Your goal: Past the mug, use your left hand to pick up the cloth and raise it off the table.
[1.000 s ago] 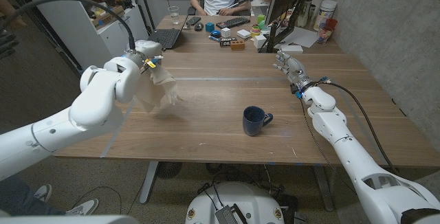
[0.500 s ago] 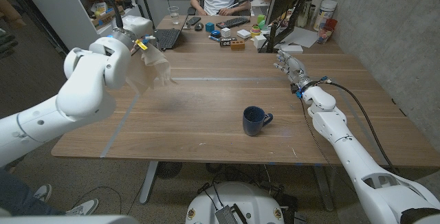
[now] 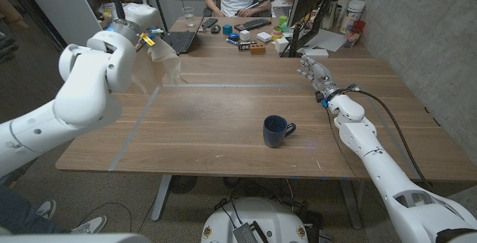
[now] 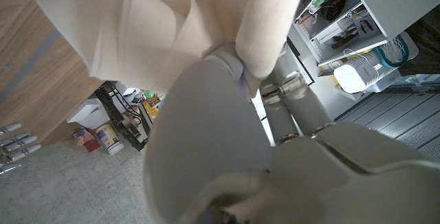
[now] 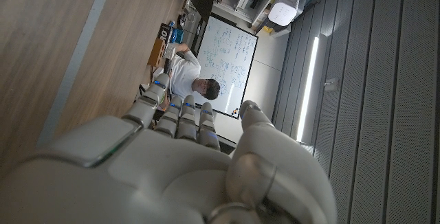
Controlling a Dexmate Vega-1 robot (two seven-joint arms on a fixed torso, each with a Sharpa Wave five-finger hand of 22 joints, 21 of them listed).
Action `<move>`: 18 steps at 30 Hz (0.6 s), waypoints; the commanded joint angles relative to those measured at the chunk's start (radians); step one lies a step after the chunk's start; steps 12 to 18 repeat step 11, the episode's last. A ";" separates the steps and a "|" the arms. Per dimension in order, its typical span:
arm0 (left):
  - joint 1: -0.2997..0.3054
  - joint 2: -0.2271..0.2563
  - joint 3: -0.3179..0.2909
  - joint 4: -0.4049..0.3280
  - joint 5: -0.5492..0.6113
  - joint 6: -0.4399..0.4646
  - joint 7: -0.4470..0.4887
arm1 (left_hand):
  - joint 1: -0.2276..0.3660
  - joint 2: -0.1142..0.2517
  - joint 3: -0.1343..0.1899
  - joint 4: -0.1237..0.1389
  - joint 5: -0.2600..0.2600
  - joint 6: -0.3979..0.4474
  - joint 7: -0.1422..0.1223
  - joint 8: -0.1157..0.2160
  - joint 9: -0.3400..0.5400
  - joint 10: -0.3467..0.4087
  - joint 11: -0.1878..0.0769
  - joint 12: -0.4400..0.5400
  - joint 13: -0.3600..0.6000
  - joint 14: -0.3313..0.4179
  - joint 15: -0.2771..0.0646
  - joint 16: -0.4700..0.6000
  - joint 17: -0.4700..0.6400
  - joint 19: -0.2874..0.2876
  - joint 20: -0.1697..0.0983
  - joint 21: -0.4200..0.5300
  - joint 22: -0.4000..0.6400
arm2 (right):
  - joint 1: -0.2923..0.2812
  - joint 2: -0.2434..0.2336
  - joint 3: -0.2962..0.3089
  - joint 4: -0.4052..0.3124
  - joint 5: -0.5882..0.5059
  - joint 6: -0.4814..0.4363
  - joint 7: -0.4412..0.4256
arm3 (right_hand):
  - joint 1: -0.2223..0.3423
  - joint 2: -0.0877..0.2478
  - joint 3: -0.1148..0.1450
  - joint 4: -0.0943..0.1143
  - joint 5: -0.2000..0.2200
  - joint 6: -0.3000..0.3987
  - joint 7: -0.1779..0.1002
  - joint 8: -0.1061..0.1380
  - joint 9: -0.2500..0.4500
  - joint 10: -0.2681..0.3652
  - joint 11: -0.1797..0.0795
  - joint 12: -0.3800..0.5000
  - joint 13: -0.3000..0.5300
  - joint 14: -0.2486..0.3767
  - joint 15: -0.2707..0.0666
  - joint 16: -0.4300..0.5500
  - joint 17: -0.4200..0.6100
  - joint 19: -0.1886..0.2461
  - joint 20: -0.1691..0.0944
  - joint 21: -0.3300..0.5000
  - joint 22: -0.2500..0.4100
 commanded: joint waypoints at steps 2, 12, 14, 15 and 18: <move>0.017 -0.009 -0.017 0.003 -0.003 0.007 0.006 | 0.019 0.010 0.018 -0.005 0.008 -0.013 0.008 0.003 0.002 0.011 0.000 -0.006 0.005 0.123 -0.116 0.074 0.119 -0.012 -0.016 0.013 0.001 | -0.003 -0.001 -0.002 -0.002 0.001 -0.003 -0.001 | -0.003 0.001 -0.003 0.001 0.005 0.005 -0.004 0.004 0.005 0.007 0.000 0.002 0.006 0.011 0.000 0.006 0.000 0.004 0.004 0.004 0.002; 0.020 -0.018 -0.009 0.005 0.015 0.013 0.017 | 0.015 0.008 0.024 -0.005 0.015 -0.015 0.011 0.004 0.003 0.015 0.001 -0.015 0.009 0.123 -0.117 0.070 0.125 -0.020 -0.018 0.027 -0.001 | 0.006 -0.001 -0.005 0.000 -0.005 -0.005 -0.006 | -0.003 0.002 -0.004 0.001 0.005 0.005 -0.004 0.004 0.005 0.008 0.000 0.002 0.006 0.011 0.000 0.006 0.000 0.004 0.004 0.004 0.002; 0.020 -0.018 -0.009 0.005 0.015 0.013 0.017 | 0.015 0.008 0.024 -0.005 0.015 -0.015 0.011 0.004 0.003 0.015 0.001 -0.015 0.009 0.123 -0.117 0.070 0.125 -0.020 -0.018 0.027 -0.001 | 0.006 -0.001 -0.005 0.000 -0.005 -0.005 -0.006 | -0.003 0.002 -0.004 0.001 0.005 0.005 -0.004 0.004 0.005 0.008 0.000 0.002 0.006 0.011 0.000 0.006 0.000 0.004 0.004 0.004 0.002; 0.020 -0.018 -0.009 0.005 0.015 0.013 0.017 | 0.015 0.008 0.024 -0.005 0.015 -0.015 0.011 0.004 0.003 0.015 0.001 -0.015 0.009 0.123 -0.117 0.070 0.125 -0.020 -0.018 0.027 -0.001 | 0.006 -0.001 -0.005 0.000 -0.005 -0.005 -0.006 | -0.003 0.002 -0.004 0.001 0.005 0.005 -0.004 0.004 0.005 0.008 0.000 0.002 0.006 0.011 0.000 0.006 0.000 0.004 0.004 0.004 0.002; 0.020 -0.018 -0.009 0.005 0.015 0.013 0.017 | 0.015 0.008 0.024 -0.005 0.015 -0.015 0.011 0.004 0.003 0.015 0.001 -0.015 0.009 0.123 -0.117 0.070 0.125 -0.020 -0.018 0.027 -0.001 | 0.006 -0.001 -0.005 0.000 -0.005 -0.005 -0.006 | -0.003 0.002 -0.004 0.001 0.005 0.005 -0.004 0.004 0.005 0.008 0.000 0.002 0.006 0.011 0.000 0.006 0.000 0.004 0.004 0.004 0.002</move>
